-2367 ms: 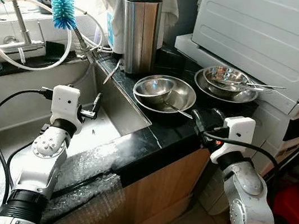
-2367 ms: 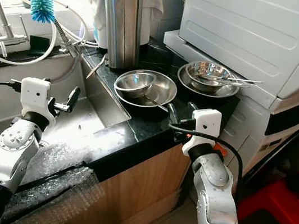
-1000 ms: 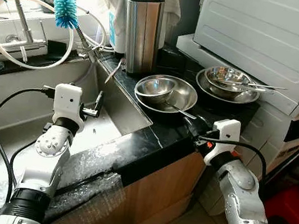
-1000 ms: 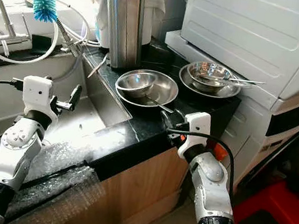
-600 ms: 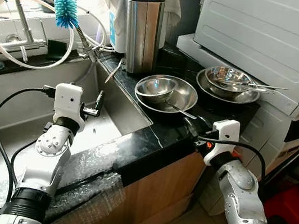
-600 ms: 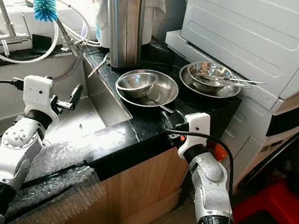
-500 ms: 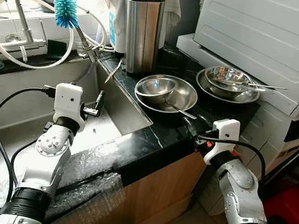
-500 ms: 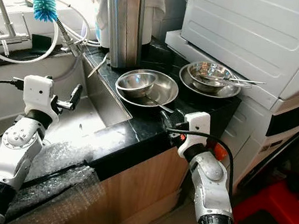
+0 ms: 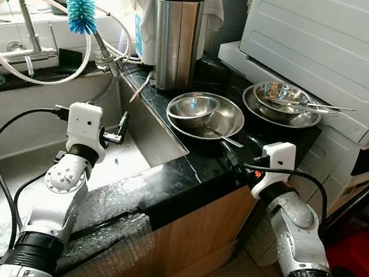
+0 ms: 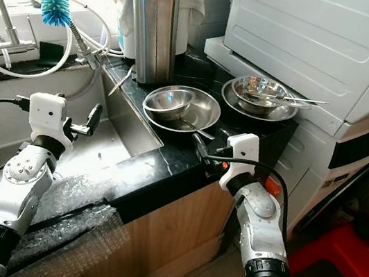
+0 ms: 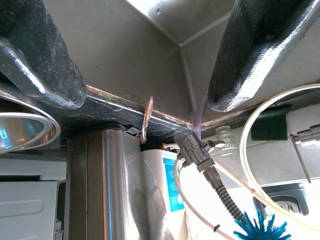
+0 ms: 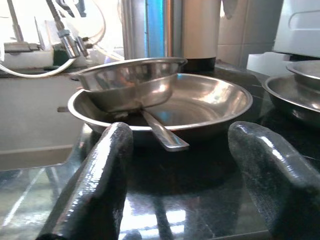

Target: Kitchen organization

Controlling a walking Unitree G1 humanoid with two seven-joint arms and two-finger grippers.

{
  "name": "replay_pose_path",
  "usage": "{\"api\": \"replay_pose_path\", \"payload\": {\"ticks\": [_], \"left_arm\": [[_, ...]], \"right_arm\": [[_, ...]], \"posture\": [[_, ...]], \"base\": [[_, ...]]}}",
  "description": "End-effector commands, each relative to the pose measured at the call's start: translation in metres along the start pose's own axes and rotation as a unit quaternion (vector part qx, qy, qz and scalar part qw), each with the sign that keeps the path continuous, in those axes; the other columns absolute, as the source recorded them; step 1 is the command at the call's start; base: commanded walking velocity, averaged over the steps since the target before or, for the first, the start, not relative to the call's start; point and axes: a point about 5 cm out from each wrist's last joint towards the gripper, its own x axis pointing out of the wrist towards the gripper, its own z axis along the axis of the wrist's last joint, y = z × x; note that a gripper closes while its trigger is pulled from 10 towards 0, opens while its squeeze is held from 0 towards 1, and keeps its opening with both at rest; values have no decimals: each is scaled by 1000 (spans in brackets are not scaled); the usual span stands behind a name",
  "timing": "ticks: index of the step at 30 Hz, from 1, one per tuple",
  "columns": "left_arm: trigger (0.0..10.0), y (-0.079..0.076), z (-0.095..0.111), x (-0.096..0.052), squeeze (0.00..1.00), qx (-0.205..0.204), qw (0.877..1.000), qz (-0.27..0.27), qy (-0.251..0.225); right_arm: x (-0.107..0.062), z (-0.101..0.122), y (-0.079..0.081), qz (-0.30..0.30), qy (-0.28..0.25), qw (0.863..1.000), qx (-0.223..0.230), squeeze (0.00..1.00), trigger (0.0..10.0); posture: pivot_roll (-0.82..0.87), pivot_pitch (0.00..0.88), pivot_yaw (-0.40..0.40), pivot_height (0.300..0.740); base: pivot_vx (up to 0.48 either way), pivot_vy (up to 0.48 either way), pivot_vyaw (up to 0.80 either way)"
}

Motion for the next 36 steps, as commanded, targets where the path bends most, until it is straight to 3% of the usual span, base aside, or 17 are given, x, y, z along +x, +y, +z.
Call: {"api": "replay_pose_path", "payload": {"ticks": [1,7,8,9,10,11,36], "left_arm": [[10000,-3,2,3,0,6,1000,-3,0],[10000,-4,2,2,0,6,1000,-3,1],[10000,-4,1,3,0,6,1000,-2,1],[10000,-4,1,3,0,6,1000,-2,1],[10000,-4,1,3,0,6,1000,-2,1],[10000,-4,1,3,0,6,1000,-2,2],[10000,-3,1,4,0,6,1000,2,3]], "right_arm": [[5,8,-2,-1,-9,1000,-13,0,10000],[5,6,-2,-4,-6,1000,-22,0,10000],[5,6,-2,-4,-6,1000,-22,0,7373],[6,6,-2,-3,-7,1000,-21,0,7373],[6,5,-2,-4,-8,1000,-19,0,549],[6,5,-2,-4,-8,1000,-19,0,0],[8,8,1,-18,-19,999,-26,0,0]], "posture": [[-178,0,23,740],[-177,0,21,740],[-176,0,21,740],[-177,0,20,740],[-177,0,21,740],[-177,0,21,740],[-178,0,21,740]], "base": [[0,0,0],[0,0,0],[0,0,0],[0,0,0],[0,0,0],[0,0,0],[0,0,0]]}}
